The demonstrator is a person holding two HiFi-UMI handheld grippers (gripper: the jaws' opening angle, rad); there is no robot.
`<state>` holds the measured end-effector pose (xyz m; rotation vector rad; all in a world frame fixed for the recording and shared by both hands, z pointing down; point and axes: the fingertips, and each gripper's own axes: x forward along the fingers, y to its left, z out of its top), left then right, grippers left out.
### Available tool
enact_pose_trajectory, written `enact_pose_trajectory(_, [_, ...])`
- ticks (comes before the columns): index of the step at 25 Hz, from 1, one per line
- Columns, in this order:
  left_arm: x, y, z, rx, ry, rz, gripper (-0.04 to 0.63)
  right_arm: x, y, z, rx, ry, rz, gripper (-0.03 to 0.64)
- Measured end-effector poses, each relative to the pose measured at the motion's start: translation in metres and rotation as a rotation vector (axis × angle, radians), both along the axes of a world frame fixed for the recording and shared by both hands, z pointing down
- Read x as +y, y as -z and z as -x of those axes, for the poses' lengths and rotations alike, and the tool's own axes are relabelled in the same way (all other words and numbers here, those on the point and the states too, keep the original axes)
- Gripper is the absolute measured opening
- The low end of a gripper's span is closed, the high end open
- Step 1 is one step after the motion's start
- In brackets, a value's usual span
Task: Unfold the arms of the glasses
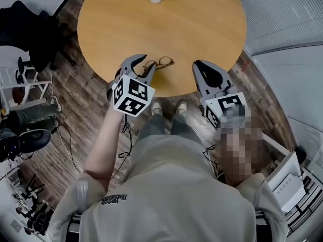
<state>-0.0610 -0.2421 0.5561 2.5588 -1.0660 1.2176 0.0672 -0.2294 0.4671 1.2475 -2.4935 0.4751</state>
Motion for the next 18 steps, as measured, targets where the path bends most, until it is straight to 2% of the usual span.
enact_pose_trajectory(4, [0.002, -0.039, -0.002, -0.041, -0.016, 0.037, 0.124, -0.006, -0.026, -0.008, 0.036, -0.019, 0.025, 0.041])
enact_pose_trajectory(12, [0.007, -0.104, -0.007, -0.194, -0.072, 0.08, 0.124, -0.018, -0.057, -0.021, 0.025, -0.048, 0.052, 0.041])
enact_pose_trajectory(18, [0.009, -0.149, -0.014, -0.254, -0.12, 0.118, 0.124, -0.015, -0.063, -0.018, -0.031, -0.063, 0.079, 0.041])
